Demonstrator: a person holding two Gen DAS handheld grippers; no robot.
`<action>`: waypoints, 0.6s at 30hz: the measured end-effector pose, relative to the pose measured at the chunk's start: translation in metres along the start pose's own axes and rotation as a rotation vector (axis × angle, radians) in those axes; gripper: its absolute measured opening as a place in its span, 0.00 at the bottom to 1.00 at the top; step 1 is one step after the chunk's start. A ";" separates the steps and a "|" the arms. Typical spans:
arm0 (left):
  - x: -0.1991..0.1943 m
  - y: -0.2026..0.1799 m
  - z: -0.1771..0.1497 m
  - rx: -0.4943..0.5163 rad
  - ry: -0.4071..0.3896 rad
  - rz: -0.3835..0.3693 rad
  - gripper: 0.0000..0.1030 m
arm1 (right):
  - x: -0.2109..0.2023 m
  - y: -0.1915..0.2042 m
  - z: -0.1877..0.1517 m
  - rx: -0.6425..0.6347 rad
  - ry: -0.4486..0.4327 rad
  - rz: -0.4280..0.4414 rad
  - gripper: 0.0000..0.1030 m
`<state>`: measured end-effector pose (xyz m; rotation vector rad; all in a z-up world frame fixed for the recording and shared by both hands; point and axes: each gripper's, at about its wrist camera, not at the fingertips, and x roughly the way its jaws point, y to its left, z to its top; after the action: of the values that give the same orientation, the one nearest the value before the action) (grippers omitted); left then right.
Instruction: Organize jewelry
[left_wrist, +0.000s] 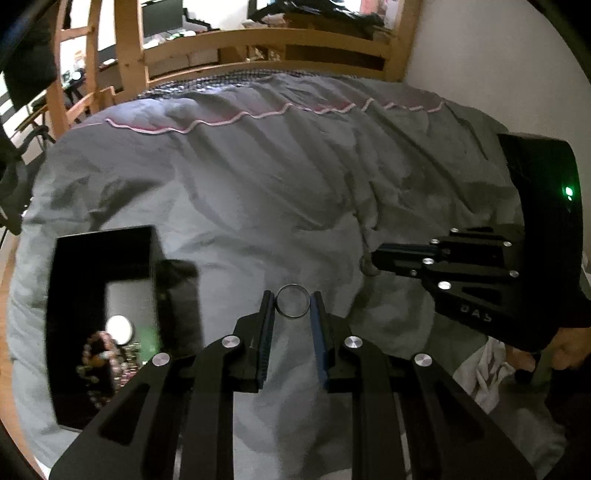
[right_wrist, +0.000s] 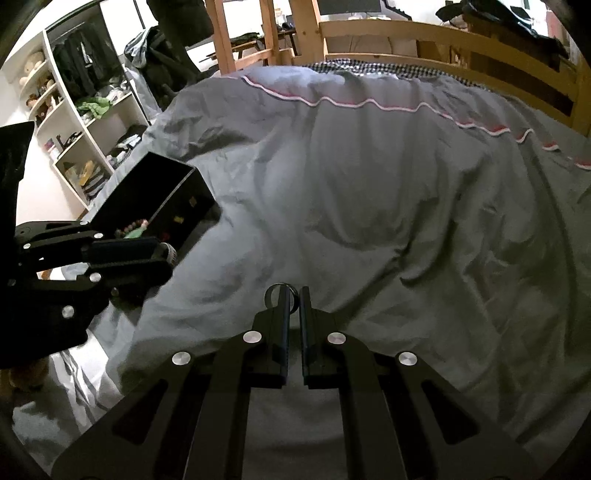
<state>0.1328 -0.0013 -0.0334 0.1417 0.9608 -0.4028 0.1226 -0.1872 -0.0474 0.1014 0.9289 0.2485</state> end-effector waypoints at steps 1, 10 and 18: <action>-0.002 0.004 0.001 -0.008 -0.004 0.005 0.19 | -0.002 0.003 0.003 -0.005 -0.004 -0.001 0.06; -0.030 0.044 0.006 -0.093 -0.056 0.075 0.19 | -0.003 0.050 0.025 -0.088 -0.023 0.012 0.06; -0.057 0.091 0.003 -0.190 -0.082 0.097 0.19 | 0.000 0.108 0.046 -0.190 -0.041 0.062 0.06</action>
<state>0.1424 0.0967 0.0092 -0.0006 0.9025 -0.2245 0.1411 -0.0821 0.0003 -0.0400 0.8577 0.3891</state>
